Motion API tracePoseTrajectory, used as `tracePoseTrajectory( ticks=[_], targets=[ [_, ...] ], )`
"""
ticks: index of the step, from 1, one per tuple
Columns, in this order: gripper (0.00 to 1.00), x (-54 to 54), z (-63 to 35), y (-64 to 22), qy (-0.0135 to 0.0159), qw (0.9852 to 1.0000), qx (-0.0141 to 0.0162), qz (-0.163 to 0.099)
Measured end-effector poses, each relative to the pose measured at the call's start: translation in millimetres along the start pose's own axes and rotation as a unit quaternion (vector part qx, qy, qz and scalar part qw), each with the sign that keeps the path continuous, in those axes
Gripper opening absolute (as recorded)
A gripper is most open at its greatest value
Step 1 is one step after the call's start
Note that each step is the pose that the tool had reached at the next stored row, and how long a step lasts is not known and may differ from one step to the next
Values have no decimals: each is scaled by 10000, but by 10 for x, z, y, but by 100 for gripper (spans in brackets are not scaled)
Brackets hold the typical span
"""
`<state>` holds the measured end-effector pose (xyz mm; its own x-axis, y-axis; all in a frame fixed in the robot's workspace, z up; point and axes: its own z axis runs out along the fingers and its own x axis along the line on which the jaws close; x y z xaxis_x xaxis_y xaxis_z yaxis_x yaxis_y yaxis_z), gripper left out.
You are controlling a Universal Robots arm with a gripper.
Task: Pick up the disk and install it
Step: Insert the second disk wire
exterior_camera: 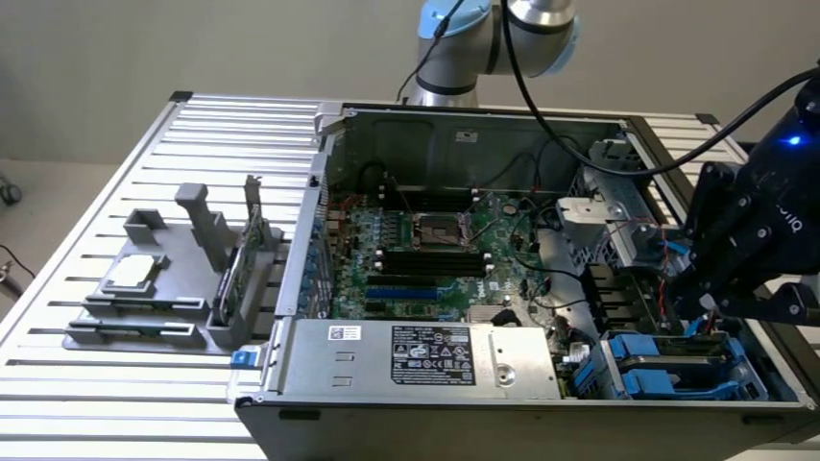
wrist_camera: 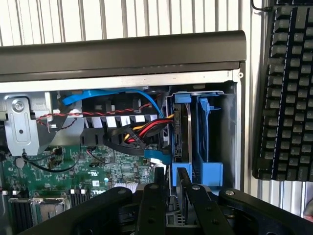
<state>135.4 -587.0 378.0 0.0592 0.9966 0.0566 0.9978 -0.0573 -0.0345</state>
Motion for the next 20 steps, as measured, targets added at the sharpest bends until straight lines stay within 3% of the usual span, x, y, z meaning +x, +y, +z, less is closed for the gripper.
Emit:
tracePoseTrajectory(
  ticks=[6,16,20],
  targets=[
    [25,32,25,9,-29,10000,-2,0],
    [25,44,65,38,-127,9999,-8,2],
    [25,53,83,48,-146,9999,-9,-4]
  ],
)
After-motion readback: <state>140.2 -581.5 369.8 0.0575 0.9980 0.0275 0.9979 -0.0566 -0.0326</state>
